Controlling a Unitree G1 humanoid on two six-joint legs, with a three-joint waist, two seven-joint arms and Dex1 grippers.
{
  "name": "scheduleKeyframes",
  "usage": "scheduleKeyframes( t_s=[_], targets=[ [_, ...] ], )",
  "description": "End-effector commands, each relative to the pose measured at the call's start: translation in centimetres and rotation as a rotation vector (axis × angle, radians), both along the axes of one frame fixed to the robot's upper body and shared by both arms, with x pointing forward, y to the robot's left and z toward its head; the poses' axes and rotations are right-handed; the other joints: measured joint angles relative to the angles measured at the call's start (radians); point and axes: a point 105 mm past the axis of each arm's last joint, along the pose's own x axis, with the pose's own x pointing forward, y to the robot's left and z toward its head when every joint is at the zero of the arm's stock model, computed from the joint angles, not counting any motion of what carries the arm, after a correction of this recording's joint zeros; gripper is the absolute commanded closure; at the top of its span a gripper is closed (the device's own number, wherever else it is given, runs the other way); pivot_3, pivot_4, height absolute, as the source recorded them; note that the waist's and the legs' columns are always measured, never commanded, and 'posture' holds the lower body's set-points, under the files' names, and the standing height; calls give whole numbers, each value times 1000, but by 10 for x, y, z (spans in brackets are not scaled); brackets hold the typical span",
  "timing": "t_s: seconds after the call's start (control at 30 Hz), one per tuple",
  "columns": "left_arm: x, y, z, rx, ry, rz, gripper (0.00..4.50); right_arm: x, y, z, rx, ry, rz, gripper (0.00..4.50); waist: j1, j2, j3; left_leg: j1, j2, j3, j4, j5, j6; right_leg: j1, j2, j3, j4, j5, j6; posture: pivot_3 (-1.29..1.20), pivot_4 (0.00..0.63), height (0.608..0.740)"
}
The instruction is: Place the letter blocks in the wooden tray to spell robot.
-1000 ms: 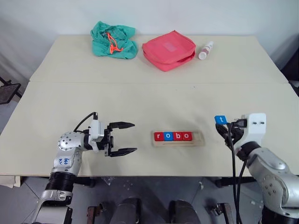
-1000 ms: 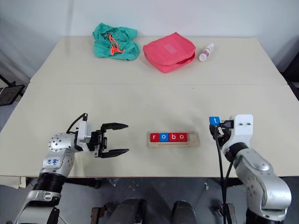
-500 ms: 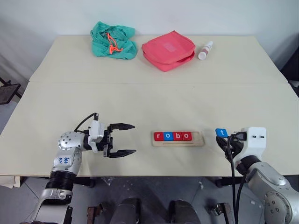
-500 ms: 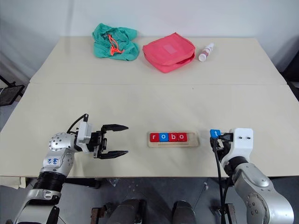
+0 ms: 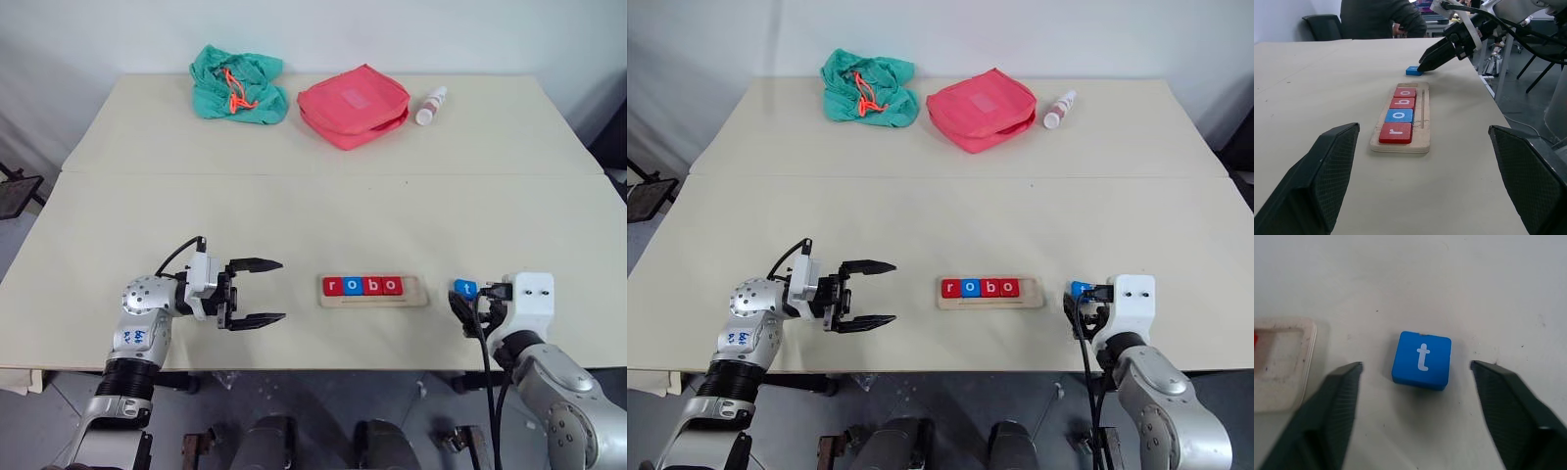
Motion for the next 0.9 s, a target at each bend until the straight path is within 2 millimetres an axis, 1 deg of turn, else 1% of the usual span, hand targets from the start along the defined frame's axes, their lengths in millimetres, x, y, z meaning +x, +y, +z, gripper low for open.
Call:
scheduleKeyframes(
  t_s=[0.03,0.1,0.23,0.3,0.4,0.47,0.63,0.7,0.8,0.9],
  targets=[
    [0,1,5,0,-31,4,0,-4,1,20,-53,-73,79,32,-1,0,0,0,0,0,0,0,0,0,0,0,0,0,0,0,150,740],
    [0,1,5,0,-32,3,0,-4,1,22,-68,-75,111,32,-1,0,0,0,0,0,0,0,0,0,0,0,0,0,0,0,150,740],
    [0,1,5,-1,-36,2,0,-7,0,26,-191,-33,322,32,1,0,0,0,0,0,0,0,0,0,0,0,0,0,0,0,150,740],
    [0,1,5,-1,-38,3,0,-6,-3,28,-265,-4,428,32,1,0,0,0,0,1,1,0,0,1,0,0,-1,0,0,0,150,740],
    [-1,0,4,-3,-40,8,0,1,-10,31,-340,12,517,32,1,-1,0,0,0,1,0,0,0,1,0,0,-2,0,0,0,150,740],
    [-1,1,4,-7,-41,17,0,5,-10,29,-390,44,603,32,0,-1,0,0,0,1,1,0,0,2,0,-1,-2,0,0,0,150,740],
    [-6,3,2,-8,-39,35,0,14,-15,24,-474,115,748,32,0,-1,0,0,1,1,1,0,0,2,0,-2,-3,0,0,0,150,740],
    [-9,5,1,-8,-37,48,0,24,-20,23,-523,154,814,32,-1,-1,0,0,1,1,1,0,0,3,0,-2,-3,0,0,0,150,740],
    [-14,7,0,-11,-37,67,0,38,-26,21,-573,195,868,32,-3,-1,0,0,1,1,2,0,0,3,0,-2,-4,0,0,0,150,740],
    [-18,8,-1,-11,-35,77,0,45,-27,21,-585,197,894,32,3,-1,0,0,1,-1,2,0,0,4,0,-4,-4,0,0,0,150,740]
  ],
)
